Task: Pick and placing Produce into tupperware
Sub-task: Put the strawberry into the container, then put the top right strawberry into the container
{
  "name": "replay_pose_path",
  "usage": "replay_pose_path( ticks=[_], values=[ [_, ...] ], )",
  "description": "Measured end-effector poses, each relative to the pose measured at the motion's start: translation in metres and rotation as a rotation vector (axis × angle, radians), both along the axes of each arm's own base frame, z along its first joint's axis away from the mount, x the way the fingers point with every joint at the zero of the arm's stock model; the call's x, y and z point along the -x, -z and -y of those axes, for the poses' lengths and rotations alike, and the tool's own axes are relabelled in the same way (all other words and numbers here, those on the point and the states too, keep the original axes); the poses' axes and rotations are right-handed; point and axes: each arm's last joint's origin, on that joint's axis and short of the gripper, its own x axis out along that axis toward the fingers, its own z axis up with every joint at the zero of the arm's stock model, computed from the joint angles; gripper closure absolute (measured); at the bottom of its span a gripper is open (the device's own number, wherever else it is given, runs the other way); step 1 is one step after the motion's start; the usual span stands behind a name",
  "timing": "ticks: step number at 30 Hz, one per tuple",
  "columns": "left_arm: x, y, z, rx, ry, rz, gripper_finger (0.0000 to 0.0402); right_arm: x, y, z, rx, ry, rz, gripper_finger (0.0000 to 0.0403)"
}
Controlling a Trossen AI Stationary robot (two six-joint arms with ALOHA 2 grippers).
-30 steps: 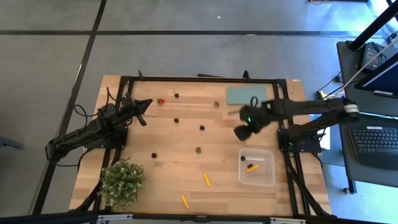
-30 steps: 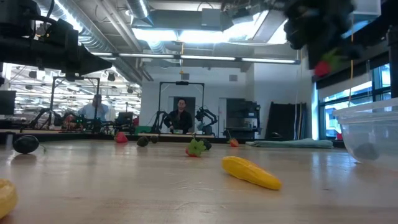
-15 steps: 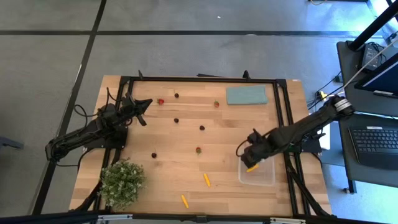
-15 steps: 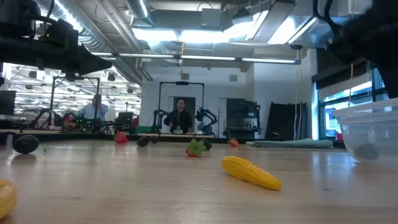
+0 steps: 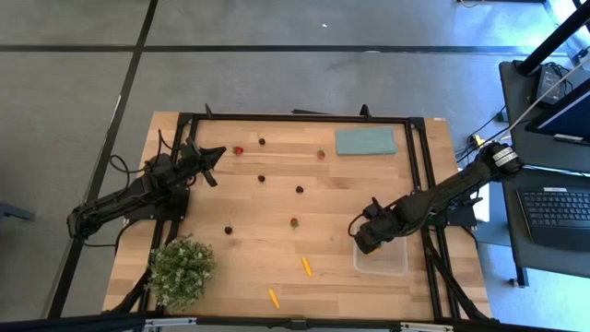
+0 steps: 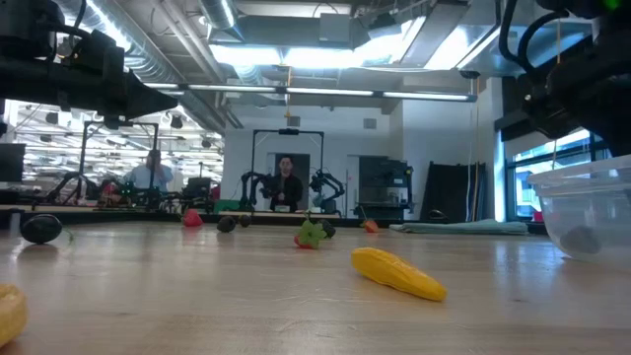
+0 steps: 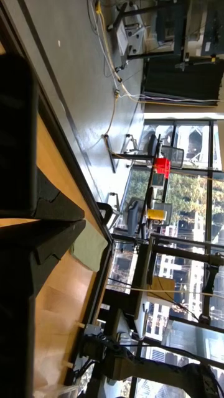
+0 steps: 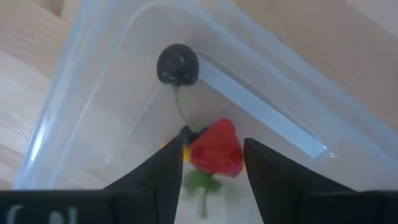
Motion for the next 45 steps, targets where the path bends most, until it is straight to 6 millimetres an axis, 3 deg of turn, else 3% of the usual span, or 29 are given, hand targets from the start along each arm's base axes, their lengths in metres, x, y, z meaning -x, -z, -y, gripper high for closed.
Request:
replay_pose_path(
  ticks=[8,14,19,27,32,39,45],
  values=[
    [0.000,0.000,0.000,0.000,0.000,0.000,0.0401,-0.001,-0.003,-0.001,-0.020,-0.006,-0.006,0.0229],
    [0.000,0.000,0.000,0.000,0.000,0.000,0.0401,-0.010,-0.028,0.001,-0.027,-0.029,0.022,0.0229],
    [0.000,0.000,0.000,0.000,0.000,0.000,0.0401,-0.028,-0.057,0.011,0.075,-0.093,0.146,0.0228],
    [0.000,0.000,0.000,0.000,0.000,-0.001,0.0401,-0.062,-0.110,0.054,0.365,-0.089,0.388,0.0228],
    [0.000,0.000,0.000,0.000,0.000,0.000,0.0401,-0.079,-0.124,0.093,0.445,-0.023,0.494,0.0228],
    [0.000,0.000,0.000,0.000,0.000,-0.001,0.0401,-0.101,-0.118,0.142,0.520,-0.014,0.557,0.0228],
    [0.000,0.000,0.000,0.000,0.000,-0.001,0.0401,-0.123,-0.088,0.173,0.532,-0.014,0.501,0.0228]
  ],
)
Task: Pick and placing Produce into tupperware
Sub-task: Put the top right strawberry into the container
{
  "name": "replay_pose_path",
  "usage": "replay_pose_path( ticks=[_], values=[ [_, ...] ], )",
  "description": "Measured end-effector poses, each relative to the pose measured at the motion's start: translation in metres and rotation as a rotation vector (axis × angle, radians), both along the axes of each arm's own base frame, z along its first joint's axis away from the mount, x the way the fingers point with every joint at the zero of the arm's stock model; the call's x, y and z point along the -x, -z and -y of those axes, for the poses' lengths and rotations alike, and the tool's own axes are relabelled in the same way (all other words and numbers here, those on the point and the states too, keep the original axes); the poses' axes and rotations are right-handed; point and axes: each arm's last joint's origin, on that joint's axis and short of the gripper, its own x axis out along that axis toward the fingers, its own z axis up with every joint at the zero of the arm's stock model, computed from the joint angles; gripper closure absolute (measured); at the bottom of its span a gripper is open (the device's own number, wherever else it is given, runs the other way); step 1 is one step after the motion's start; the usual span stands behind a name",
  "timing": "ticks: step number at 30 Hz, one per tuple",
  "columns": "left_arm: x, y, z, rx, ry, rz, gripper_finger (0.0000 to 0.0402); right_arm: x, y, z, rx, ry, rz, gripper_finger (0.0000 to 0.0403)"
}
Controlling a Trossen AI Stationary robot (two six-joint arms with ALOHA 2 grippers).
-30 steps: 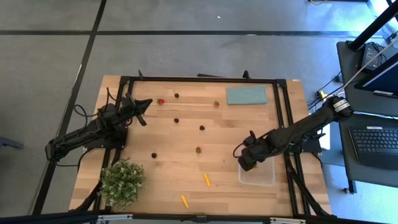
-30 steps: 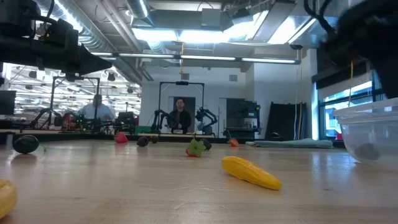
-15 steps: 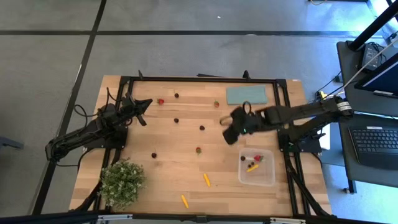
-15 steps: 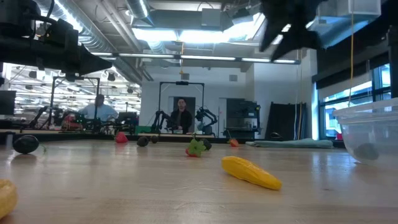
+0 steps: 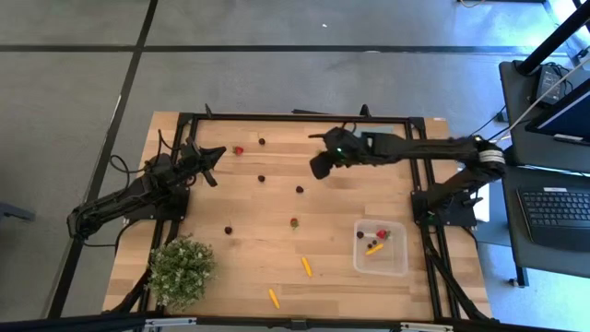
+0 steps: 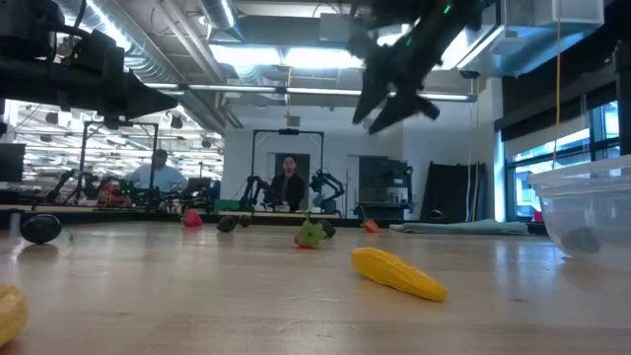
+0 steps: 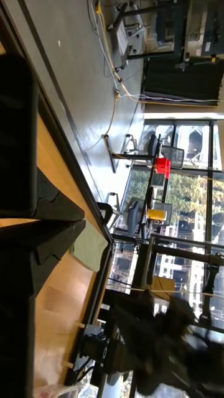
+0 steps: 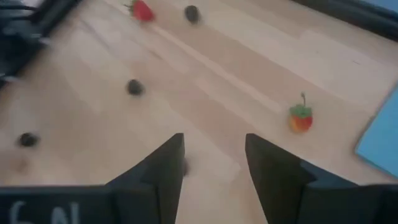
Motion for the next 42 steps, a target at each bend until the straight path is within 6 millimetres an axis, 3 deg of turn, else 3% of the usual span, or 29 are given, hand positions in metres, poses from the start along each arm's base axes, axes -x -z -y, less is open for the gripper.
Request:
replay_pose_path(
  ticks=[8,13,24,42],
  values=[
    [0.000,0.000,0.000,0.000,0.000,0.000,0.0401,-0.017,0.055,0.034,-0.016,0.040,-0.157,0.0228],
    [0.000,0.000,0.000,0.000,0.000,0.000,0.0401,-0.020,0.076,0.051,-0.019,0.064,-0.208,0.0228],
    [0.000,0.000,0.000,0.000,0.000,0.000,0.0401,-0.017,0.079,0.081,0.040,0.093,-0.175,0.0228],
    [0.000,0.000,0.000,0.000,0.000,0.000,0.0401,-0.023,0.111,0.087,0.068,-0.019,-0.276,0.0228]
  ],
)
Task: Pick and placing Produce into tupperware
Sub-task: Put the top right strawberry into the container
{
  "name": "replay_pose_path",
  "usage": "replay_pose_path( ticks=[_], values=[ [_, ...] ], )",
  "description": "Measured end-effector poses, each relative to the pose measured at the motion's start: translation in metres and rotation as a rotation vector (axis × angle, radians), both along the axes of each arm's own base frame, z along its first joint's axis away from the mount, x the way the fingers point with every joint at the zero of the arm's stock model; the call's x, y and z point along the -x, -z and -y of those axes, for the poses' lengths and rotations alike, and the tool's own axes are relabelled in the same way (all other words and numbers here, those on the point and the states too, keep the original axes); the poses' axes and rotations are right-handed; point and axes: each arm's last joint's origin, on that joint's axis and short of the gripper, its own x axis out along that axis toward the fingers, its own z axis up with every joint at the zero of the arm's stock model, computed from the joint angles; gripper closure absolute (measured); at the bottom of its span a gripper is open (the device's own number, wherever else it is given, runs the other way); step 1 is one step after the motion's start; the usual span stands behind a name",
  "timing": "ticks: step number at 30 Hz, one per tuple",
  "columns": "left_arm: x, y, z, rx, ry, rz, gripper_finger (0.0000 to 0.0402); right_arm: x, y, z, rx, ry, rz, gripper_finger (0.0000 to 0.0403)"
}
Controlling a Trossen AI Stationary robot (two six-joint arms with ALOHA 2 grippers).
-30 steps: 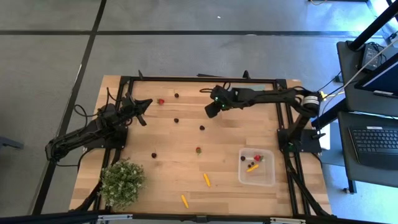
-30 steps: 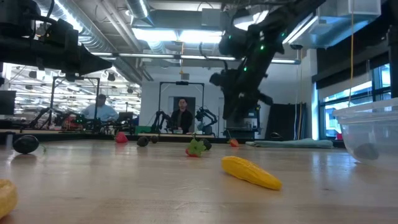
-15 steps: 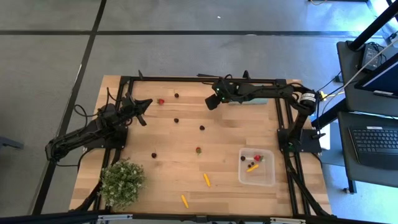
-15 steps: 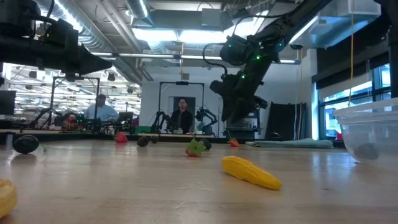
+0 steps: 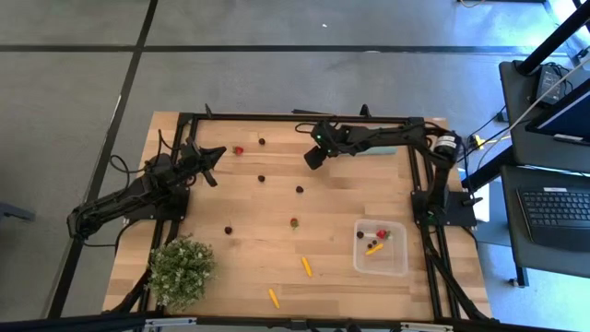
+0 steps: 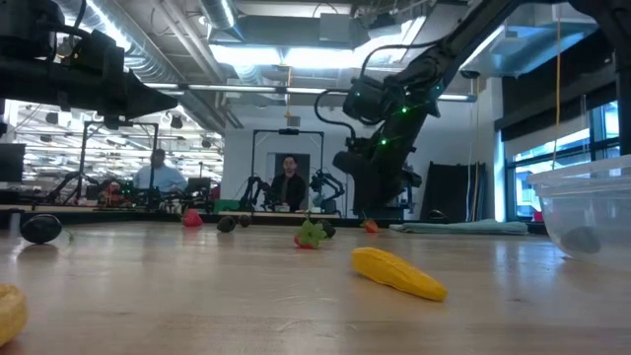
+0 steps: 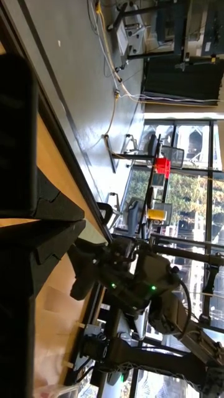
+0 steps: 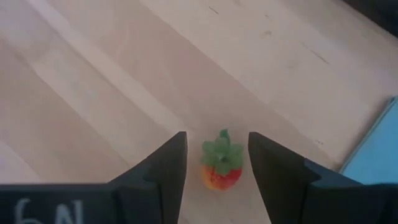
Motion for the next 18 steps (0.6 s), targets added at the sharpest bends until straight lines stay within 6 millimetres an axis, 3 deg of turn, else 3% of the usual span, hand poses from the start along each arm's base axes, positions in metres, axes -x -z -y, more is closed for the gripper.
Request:
replay_pose_path(
  ticks=[12,18],
  values=[
    [0.000,0.000,0.000,0.000,0.000,0.000,0.0401,-0.002,0.017,0.002,-0.012,0.005,-0.039,0.0229],
    [0.000,0.000,0.000,0.000,0.000,0.000,0.0401,-0.001,0.016,0.007,-0.002,0.018,-0.024,0.0263]
  ],
)
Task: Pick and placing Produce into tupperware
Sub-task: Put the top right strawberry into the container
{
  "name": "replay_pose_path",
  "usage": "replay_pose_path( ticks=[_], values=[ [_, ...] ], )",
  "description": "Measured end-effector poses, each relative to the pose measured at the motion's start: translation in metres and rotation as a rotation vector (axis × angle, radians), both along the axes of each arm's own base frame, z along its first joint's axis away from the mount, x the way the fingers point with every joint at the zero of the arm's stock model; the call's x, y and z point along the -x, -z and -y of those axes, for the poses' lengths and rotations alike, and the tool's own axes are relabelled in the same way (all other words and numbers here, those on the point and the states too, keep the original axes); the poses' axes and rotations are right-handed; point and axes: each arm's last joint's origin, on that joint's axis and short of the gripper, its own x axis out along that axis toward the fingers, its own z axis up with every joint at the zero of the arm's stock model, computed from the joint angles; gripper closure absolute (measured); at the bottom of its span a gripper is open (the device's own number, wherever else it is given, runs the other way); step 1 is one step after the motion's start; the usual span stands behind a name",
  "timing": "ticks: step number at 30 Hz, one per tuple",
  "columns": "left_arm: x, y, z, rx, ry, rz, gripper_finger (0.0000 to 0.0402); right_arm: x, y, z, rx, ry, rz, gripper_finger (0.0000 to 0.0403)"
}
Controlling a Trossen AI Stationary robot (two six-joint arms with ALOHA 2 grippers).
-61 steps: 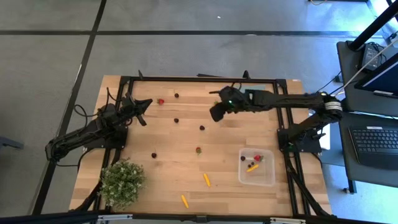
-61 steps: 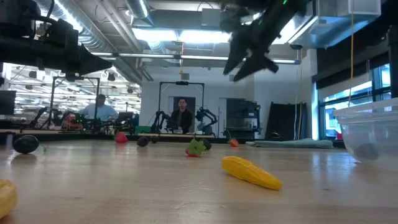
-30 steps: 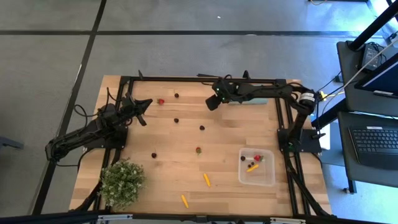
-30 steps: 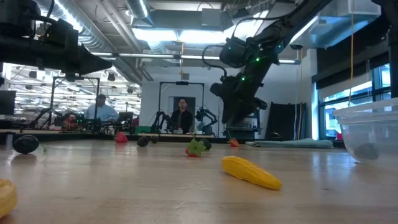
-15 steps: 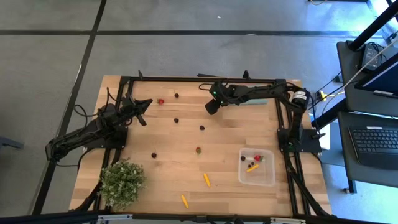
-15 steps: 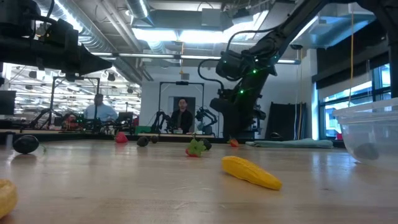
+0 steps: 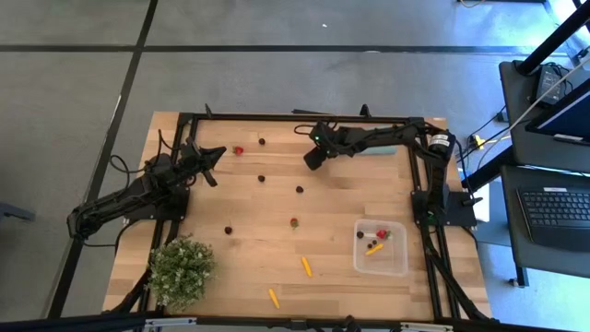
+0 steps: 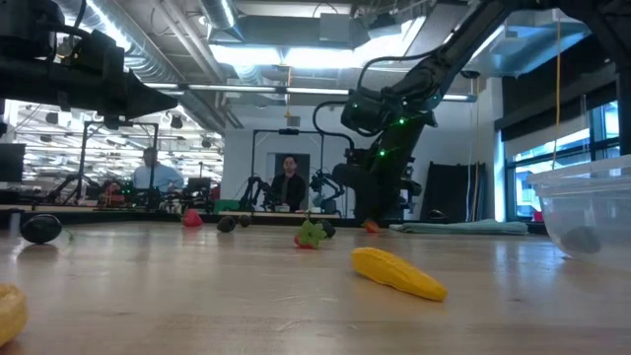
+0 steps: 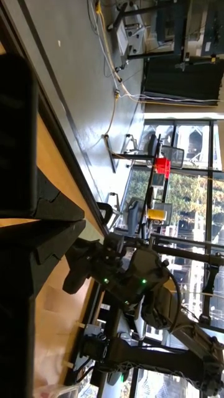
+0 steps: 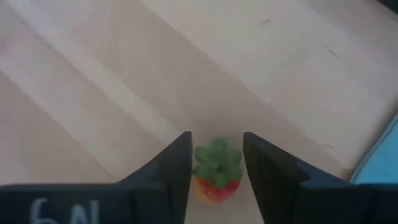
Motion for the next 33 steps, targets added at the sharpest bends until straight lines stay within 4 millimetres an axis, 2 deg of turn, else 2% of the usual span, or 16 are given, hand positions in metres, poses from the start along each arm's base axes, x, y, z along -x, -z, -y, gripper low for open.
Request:
replay_pose_path(
  ticks=[11,21,26,30,33],
  values=[
    [0.000,0.000,0.000,0.000,0.000,0.000,0.0401,0.001,0.000,0.002,0.004,-0.013,-0.008,0.0391],
    [0.000,0.000,0.000,0.000,0.000,0.000,0.0401,0.003,-0.002,-0.003,-0.107,-0.062,-0.045,0.0399],
    [0.000,0.000,0.000,0.000,0.000,0.000,0.0401,-0.005,-0.030,-0.014,-0.119,-0.141,-0.105,0.0400],
    [0.000,0.000,0.000,0.000,0.000,0.000,0.0401,-0.007,-0.076,-0.032,-0.117,-0.197,-0.088,0.0401],
    [0.000,0.000,0.000,0.000,0.000,0.000,0.0401,0.000,-0.114,-0.059,-0.116,-0.247,-0.070,0.0401]
  ],
)
